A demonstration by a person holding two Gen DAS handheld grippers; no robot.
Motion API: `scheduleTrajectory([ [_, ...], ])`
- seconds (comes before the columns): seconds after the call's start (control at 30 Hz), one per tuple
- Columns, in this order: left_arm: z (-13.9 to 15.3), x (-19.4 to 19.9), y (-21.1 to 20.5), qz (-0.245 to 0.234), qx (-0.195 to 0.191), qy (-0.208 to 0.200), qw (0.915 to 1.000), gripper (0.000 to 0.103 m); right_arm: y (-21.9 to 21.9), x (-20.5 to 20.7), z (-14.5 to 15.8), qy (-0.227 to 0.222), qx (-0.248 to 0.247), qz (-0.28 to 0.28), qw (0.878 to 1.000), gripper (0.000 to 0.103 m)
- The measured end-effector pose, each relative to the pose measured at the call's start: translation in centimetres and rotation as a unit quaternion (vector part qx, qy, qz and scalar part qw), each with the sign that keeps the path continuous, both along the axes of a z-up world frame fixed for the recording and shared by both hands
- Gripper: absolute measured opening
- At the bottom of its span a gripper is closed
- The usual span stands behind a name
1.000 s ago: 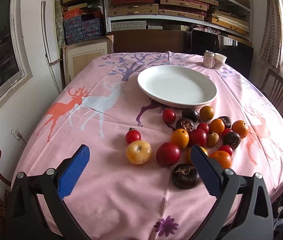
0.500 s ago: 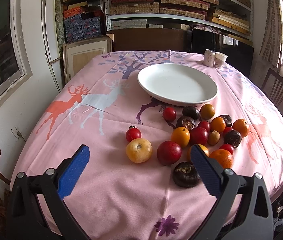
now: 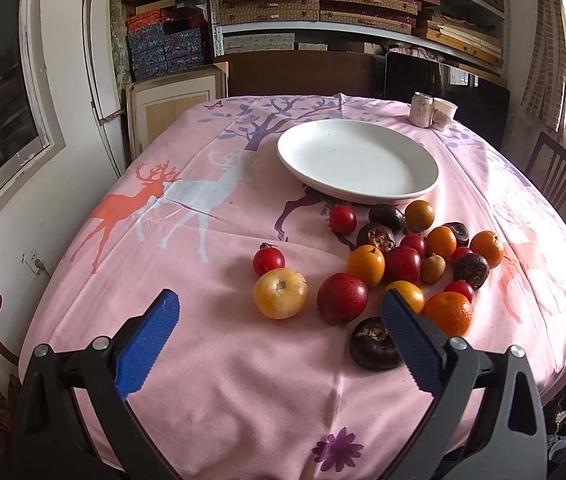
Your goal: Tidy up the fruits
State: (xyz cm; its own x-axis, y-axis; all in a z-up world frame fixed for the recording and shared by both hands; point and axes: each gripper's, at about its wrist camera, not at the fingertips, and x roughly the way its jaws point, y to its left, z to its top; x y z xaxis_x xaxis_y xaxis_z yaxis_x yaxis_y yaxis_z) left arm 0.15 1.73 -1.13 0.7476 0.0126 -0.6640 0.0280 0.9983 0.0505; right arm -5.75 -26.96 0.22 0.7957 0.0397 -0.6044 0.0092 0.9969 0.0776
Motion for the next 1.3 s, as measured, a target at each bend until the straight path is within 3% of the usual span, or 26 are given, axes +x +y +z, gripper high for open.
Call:
scheduleTrajectory([
  [1.07, 0.4, -1.0, -0.1, -0.002, 0.01, -0.01, 0.9999, 0.099, -0.7, 0.8, -0.6, 0.013, 0.003, -0.012, 1.0, 0.099],
  [1.3, -3.1, 1.3, 2.5, 0.003, -0.025, 0.051, 0.9984, 0.099, -0.8, 1.1, -1.6, 0.027, 0.006, -0.01, 1.0, 0.099],
])
